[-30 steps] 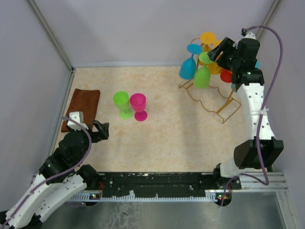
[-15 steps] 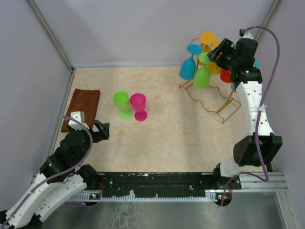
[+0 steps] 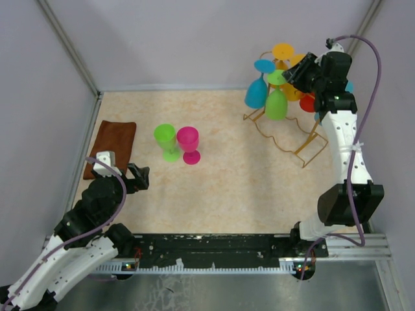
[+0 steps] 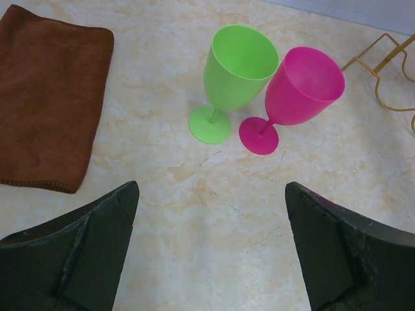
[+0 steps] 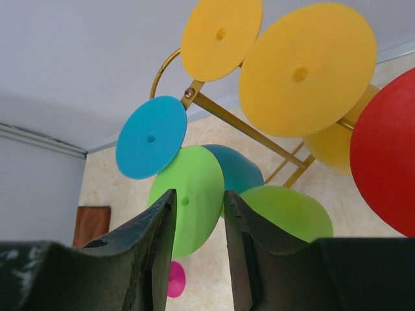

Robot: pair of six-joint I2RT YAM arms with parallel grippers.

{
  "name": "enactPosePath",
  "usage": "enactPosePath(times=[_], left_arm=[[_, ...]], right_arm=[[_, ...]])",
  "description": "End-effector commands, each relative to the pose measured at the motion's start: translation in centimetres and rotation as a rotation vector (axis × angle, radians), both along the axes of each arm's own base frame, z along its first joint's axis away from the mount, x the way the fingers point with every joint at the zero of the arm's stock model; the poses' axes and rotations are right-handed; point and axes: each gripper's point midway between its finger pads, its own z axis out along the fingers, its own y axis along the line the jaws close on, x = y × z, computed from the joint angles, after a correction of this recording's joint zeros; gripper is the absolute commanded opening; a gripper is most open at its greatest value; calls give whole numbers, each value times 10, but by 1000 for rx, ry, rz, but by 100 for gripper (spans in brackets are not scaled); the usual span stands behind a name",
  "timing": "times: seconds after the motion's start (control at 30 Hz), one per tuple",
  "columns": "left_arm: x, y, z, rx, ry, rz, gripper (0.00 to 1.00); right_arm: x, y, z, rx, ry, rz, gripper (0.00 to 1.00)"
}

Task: Take the wine glass off the wine glass rack
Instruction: Pick up the wine glass from the wine rack.

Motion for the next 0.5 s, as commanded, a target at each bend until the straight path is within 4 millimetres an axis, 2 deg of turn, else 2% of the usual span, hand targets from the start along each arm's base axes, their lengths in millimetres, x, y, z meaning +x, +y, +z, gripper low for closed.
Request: enactPosePath(times=[0.0,0.2,0.47], left_arm=[[1,-1,-3,1,6,-1,99],[0,-1,-3,0,6,0,99],[0,0,-3,0,7,2,99]], right_arm=[[0,-2,17,36,-65,6,35],[-1,-2,6,97,-51,-4,34],[-3,-2,10,206,-78,2,24]])
